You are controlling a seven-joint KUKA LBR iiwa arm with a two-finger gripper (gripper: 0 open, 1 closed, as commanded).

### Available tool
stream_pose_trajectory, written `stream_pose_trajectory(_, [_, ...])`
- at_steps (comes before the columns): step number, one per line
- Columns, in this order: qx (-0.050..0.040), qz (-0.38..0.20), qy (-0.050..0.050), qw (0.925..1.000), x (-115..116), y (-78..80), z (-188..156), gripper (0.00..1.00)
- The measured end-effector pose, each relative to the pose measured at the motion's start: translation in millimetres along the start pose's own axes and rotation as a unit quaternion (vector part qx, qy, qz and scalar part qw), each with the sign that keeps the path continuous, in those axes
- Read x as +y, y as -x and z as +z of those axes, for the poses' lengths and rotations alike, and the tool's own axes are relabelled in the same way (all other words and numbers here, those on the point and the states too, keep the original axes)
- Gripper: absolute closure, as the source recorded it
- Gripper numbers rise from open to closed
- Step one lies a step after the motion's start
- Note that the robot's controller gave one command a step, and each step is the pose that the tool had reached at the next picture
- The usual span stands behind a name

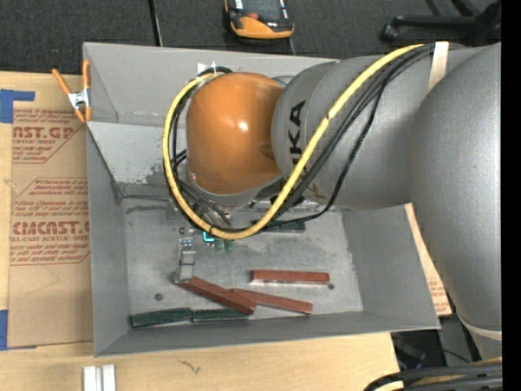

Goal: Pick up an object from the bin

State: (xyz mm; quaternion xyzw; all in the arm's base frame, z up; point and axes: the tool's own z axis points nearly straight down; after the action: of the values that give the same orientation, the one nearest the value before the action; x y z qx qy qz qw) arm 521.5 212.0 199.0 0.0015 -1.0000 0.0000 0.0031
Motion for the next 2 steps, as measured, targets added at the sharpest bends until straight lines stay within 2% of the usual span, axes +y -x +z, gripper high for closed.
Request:
stream_pose_trajectory(1, [-0.0036,0.001,0.001,1.0000,-1,2.2,-4,0.00])
stream_pose_trajectory(2, [-0.0020,0.035,0.000,0.9994,-85,-29.3,60,0.00])
